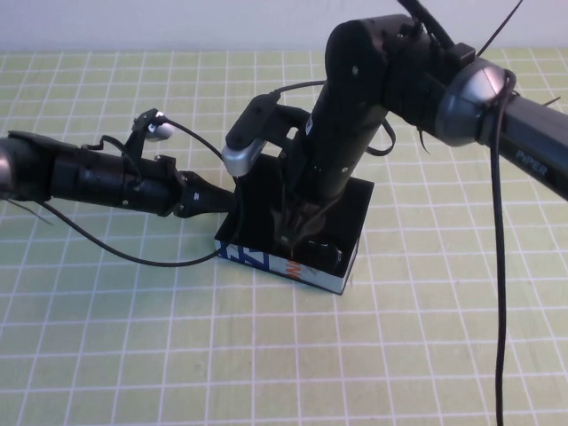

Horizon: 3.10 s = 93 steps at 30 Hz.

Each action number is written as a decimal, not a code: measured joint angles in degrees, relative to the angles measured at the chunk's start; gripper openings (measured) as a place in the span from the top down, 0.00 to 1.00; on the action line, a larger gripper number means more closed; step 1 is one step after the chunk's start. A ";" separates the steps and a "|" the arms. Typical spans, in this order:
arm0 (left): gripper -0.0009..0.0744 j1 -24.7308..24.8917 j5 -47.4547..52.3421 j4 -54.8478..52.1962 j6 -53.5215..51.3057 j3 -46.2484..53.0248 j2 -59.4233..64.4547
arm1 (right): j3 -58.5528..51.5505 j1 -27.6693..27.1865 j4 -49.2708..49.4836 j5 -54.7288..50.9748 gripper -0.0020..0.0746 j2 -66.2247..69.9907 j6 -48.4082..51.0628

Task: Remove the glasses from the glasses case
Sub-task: Pick up the glasses from the glasses case, then place the glasses on the table

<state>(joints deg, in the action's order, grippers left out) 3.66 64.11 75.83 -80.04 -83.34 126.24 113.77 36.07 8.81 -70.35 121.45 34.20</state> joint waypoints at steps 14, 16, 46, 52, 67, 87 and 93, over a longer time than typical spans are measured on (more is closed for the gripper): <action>0.99 -0.12 -0.11 -0.12 3.30 0.00 0.10 | -0.31 0.00 -2.68 7.47 0.55 5.07 2.41; 0.99 -0.12 -0.11 -0.12 3.30 0.00 0.10 | -0.31 0.00 -2.91 8.12 0.55 5.07 2.50; 0.99 -0.12 -0.11 -0.42 3.42 -0.11 0.10 | -0.31 0.00 -4.37 8.95 0.55 8.59 2.41; 0.99 -0.21 -0.11 -0.42 3.42 -0.11 0.10 | -0.31 0.00 -4.37 9.26 0.71 8.58 2.41; 0.99 -0.23 0.82 -2.05 3.87 -0.31 -3.15 | -0.44 0.10 -5.82 6.86 0.89 1.77 -1.73; 0.99 -0.23 -12.55 -7.38 8.29 11.29 -34.84 | -28.16 -6.86 -14.01 4.48 0.89 -31.57 -34.77; 0.99 -0.23 -24.39 1.15 0.52 25.58 -46.54 | -44.70 -12.63 -5.18 15.56 0.89 -34.99 -39.16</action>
<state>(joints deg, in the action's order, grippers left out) 3.43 39.72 76.97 -79.52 -57.76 79.71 69.08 23.44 3.64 -54.79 86.46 -4.96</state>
